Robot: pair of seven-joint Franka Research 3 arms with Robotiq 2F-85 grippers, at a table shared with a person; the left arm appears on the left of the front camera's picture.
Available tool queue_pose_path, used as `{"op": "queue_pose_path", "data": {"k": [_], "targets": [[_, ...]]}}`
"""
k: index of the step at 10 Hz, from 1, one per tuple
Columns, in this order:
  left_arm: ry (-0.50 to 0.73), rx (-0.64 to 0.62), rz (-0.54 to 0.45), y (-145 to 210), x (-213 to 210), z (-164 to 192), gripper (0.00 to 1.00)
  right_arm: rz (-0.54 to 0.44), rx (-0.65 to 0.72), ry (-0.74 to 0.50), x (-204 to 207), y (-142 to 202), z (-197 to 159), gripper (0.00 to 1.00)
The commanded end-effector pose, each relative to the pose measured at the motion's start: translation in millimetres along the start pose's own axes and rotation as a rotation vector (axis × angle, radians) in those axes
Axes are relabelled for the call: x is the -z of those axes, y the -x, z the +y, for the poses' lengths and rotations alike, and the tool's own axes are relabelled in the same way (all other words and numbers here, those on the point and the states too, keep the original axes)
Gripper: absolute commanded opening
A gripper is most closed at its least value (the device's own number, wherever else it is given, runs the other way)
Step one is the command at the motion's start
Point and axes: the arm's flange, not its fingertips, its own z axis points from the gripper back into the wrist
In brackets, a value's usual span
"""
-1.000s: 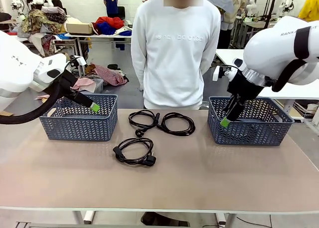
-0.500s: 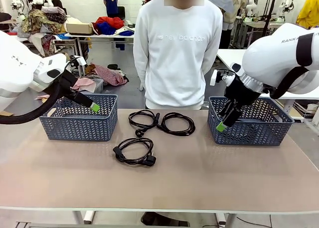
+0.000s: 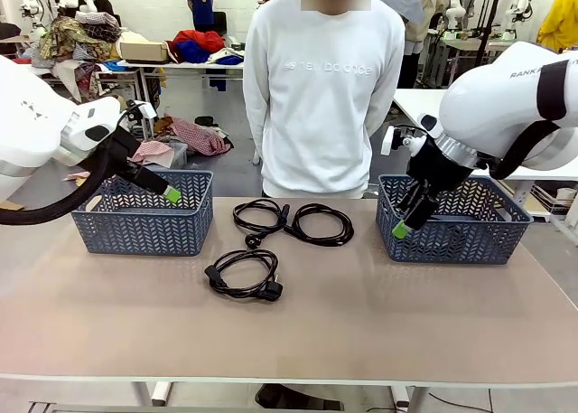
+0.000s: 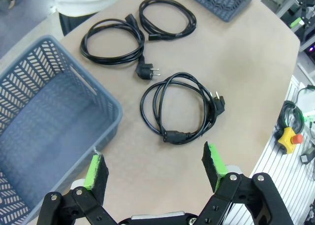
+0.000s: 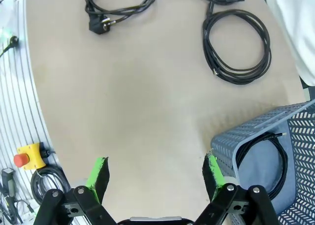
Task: Organize the cables according to human instructions.
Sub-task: Pick up a bundle of cables and place it in the basket indicated by the human.
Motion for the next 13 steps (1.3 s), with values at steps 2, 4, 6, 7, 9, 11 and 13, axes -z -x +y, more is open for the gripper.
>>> {"op": "queue_pose_path", "data": {"k": [2,4,6,7,9,11,13], "targets": [[0.018,0.014,-0.016,2.1,1.0,2.4,1.0,0.003,0.013,0.006,-0.9,-0.1,-0.7,1.0],[0.018,0.014,-0.016,2.1,1.0,2.4,1.0,0.003,0.013,0.006,-0.9,-0.1,-0.7,1.0],[0.018,0.014,-0.016,2.1,1.0,2.4,1.0,0.003,0.013,0.006,-0.9,-0.1,-0.7,1.0],[0.018,0.014,-0.016,2.1,1.0,2.4,1.0,0.003,0.013,0.006,-0.9,-0.1,-0.7,1.0],[0.018,0.014,-0.016,2.1,1.0,2.4,1.0,0.003,0.013,0.006,-0.9,-0.1,-0.7,1.0],[0.018,0.014,-0.016,2.1,1.0,2.4,1.0,0.003,0.013,0.006,-0.9,-0.1,-0.7,1.0],[0.018,0.014,-0.016,2.1,1.0,2.4,1.0,0.003,0.013,0.006,-0.9,-0.1,-0.7,1.0]]}}
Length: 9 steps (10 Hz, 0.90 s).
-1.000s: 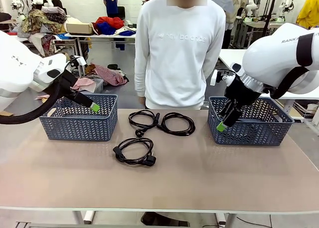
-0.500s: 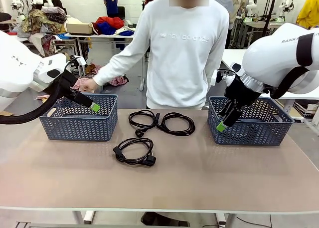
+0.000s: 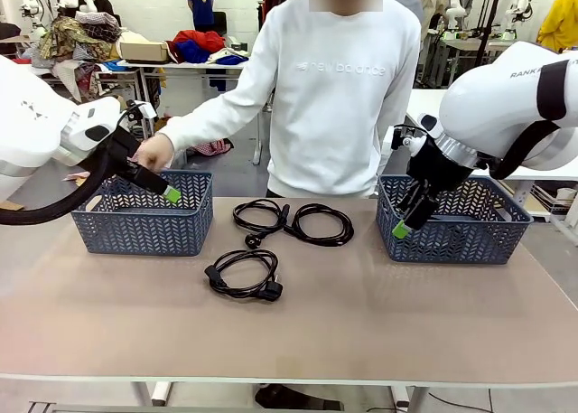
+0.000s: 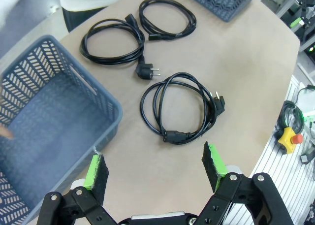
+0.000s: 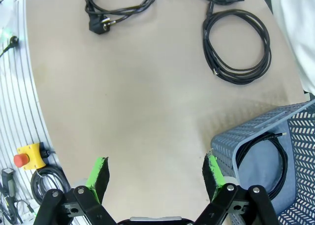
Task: Organize the cables according to human instructions.
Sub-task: Pick up a bundle of cables and place it in the basket indicated by the human.
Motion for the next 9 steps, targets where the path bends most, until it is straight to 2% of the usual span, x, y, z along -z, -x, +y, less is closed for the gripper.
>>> {"op": "queue_pose_path", "data": {"k": [1,9], "targets": [[0.018,0.013,-0.016,2.1,1.0,2.4,1.0,0.003,0.013,0.006,-0.9,-0.1,-0.6,1.0],[0.018,0.013,-0.016,2.1,1.0,2.4,1.0,0.003,0.013,0.006,-0.9,-0.1,-0.6,1.0]]}}
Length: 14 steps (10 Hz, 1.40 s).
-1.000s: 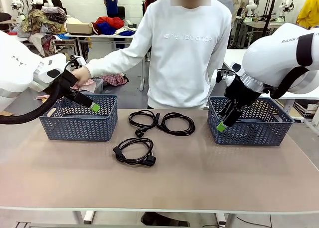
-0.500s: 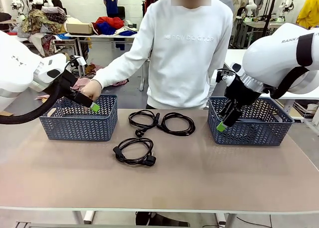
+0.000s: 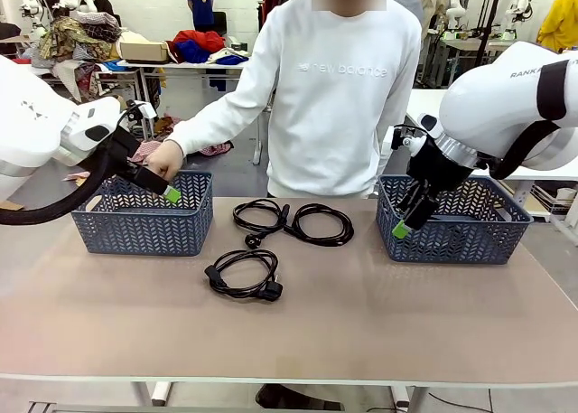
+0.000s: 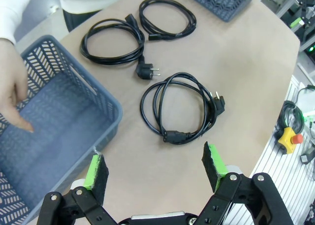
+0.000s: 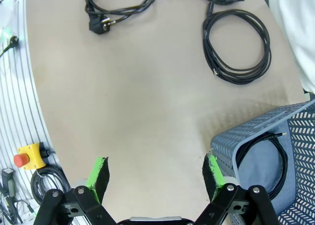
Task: Organize the cables according to human instructions.
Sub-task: Pick up a bundle of cables and place it in the basket indicated by the human.
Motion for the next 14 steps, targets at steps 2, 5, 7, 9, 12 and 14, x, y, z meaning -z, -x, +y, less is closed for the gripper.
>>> {"op": "queue_pose_path", "data": {"k": [2,5,7,9,12,14], "targets": [[0.01,0.055,0.03,-8,5,-5,1.0,0.003,0.013,0.006,-1,0,-1,1.0],[0.054,0.222,0.15,-36,22,-26,1.0,0.003,0.013,0.006,-1,0,-1,1.0],[0.112,0.379,0.263,-52,40,-44,1.0,0.003,0.013,0.006,-1,0,-1,1.0],[0.174,0.538,0.392,-63,59,-62,1.0,0.003,0.013,0.006,-1,0,-1,1.0],[0.223,0.673,0.491,-60,84,-82,1.0,0.003,0.013,0.006,-1,0,-1,1.0],[0.215,0.709,0.497,-53,87,-87,1.0,0.003,0.013,0.006,-1,0,-1,1.0]]}}
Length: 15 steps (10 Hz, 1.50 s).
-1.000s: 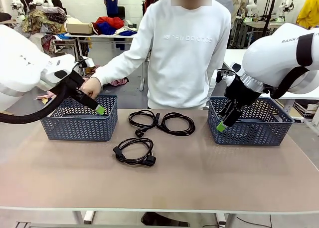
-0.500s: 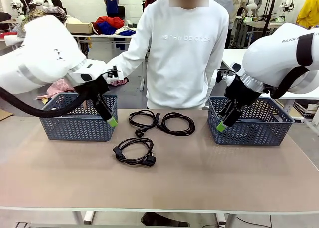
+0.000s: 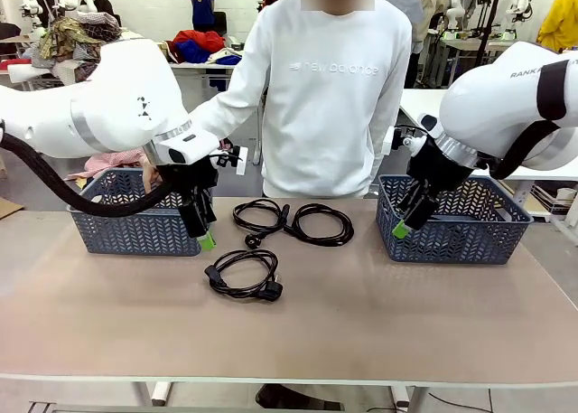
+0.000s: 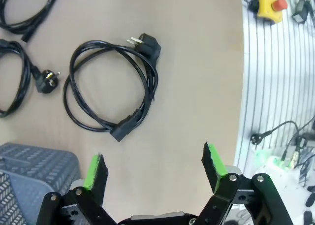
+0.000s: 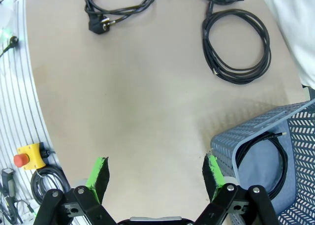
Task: Organize the cables according to human instructions.
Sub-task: Pick up a bundle of cables and place it in the basket indicated by the human.
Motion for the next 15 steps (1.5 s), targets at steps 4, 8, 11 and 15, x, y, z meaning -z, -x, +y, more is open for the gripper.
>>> {"op": "queue_pose_path", "data": {"k": [4,8,11,15], "targets": [[0.002,-0.022,-0.015,1,-2,1,1.0,0.003,0.012,0.006,-1,0,0,1.0],[0.012,0.025,0.009,0,10,1,1.0,0.003,0.012,0.006,-1,0,0,1.0],[0.066,0.124,0.09,-12,46,4,1.0,0.003,0.012,0.006,-1,0,0,1.0],[0.048,0.177,0.161,-27,93,-3,1.0,0.003,0.012,0.006,-1,0,0,1.0]]}}
